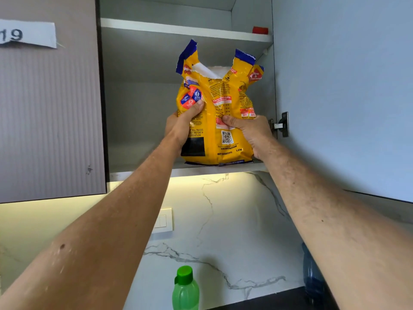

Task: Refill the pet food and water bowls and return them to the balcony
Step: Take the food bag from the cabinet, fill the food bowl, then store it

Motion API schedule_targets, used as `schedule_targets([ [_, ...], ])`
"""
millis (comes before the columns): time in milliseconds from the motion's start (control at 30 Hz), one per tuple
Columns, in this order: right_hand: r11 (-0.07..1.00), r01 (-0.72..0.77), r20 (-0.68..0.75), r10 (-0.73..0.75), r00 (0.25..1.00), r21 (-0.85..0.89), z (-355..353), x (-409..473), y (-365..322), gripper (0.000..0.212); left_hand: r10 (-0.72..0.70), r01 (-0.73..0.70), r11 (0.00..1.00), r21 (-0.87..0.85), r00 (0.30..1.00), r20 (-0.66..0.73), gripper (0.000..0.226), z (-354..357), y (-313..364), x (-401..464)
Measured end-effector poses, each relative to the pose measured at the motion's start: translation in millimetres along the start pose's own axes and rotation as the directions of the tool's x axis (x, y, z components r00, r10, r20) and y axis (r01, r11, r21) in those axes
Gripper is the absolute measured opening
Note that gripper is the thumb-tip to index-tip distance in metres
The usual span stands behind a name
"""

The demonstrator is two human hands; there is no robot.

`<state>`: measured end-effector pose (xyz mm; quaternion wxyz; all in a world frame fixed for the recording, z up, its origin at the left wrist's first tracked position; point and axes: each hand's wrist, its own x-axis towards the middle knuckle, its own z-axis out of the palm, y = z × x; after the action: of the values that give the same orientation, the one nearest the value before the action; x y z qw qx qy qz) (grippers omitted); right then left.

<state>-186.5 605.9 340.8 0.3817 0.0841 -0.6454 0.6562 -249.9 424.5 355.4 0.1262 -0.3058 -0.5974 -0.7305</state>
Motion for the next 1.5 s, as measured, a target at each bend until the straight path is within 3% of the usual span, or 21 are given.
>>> schedule_targets([
  [167, 0.995, 0.058, -0.047, -0.062, 0.997, -0.085, 5, 11, 10, 0.036, -0.047, 0.05, 0.995, -0.084, 0.998, 0.038, 0.06, 3, -21, 23],
  [367, 0.98, 0.102, -0.143, -0.127, 0.981, -0.17, 5, 26, 24, 0.018, -0.025, 0.025, 0.999, -0.031, 1.0, 0.0, 0.066, 14, -32, 47],
  [467, 0.97, 0.109, -0.201, -0.154, 0.967, -0.218, 4, 37, 33, 0.012, -0.009, 0.015, 0.989, 0.148, 0.999, -0.04, 0.073, 21, -36, 64],
  [567, 0.955, 0.116, -0.245, -0.185, 0.952, -0.271, 3, 49, 41, 0.012, -0.076, 0.095, 0.911, 0.401, 0.995, -0.063, 0.075, 27, -38, 79],
  [667, 0.934, 0.097, -0.271, -0.197, 0.942, -0.343, 1, 61, 47, 0.015, -0.157, 0.148, 0.826, 0.544, 0.987, -0.03, 0.071, 35, -40, 91],
  [800, 0.919, 0.047, -0.259, -0.159, 0.952, -0.393, 6, 77, 50, 0.018, -0.305, 0.26, 0.809, 0.526, 0.952, -0.002, 0.055, 45, -40, 103],
  [933, 0.917, -0.006, -0.228, -0.093, 0.969, -0.398, 9, 84, 62, 0.006, -0.332, 0.287, 0.8, 0.526, 0.943, -0.01, 0.055, 48, -40, 119],
  [1133, 0.917, -0.05, -0.083, 0.019, 0.996, -0.396, 5, 88, 72, 0.048, -0.279, 0.267, 0.878, 0.397, 0.96, -0.029, 0.049, 54, -66, 140],
  [1367, 0.887, -0.032, 0.19, 0.134, 0.973, -0.461, 2, 85, 77, 0.074, -0.278, 0.251, 0.893, 0.373, 0.96, 0.02, 0.047, 43, -72, 145],
  [1500, 0.852, -0.021, 0.188, 0.139, 0.972, -0.524, 2, 85, 80, 0.096, -0.244, 0.184, 0.896, 0.405, 0.965, 0.1, 0.045, 43, -72, 147],
])
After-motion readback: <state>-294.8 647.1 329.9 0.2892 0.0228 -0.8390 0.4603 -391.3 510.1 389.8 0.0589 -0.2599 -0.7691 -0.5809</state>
